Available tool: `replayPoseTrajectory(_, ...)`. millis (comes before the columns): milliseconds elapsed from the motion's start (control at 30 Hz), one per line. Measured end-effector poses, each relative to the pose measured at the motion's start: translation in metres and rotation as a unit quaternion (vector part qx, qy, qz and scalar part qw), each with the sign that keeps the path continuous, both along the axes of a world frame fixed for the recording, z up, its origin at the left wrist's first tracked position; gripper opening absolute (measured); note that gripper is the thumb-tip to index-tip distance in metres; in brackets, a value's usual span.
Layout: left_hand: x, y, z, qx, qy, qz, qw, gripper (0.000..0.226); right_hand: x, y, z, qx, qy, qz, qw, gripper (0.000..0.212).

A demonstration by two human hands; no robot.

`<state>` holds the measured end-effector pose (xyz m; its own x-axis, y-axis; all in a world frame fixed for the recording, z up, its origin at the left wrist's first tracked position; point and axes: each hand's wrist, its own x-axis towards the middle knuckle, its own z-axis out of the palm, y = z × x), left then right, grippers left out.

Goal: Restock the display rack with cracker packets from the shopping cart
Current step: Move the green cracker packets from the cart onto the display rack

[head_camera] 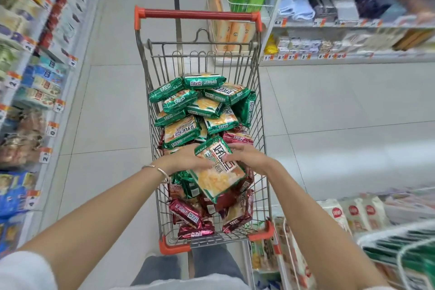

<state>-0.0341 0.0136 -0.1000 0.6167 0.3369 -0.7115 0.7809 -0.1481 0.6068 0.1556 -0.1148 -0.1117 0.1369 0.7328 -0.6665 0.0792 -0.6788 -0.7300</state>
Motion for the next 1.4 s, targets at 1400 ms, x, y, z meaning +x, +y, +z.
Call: replayPoseTrajectory(1400,-0.018,0.011,0.066,-0.19,-0.147,0.352,0.905,0.084,0.017,0.083,0.128,0.169,-0.094,0.11,0.975,0.015)
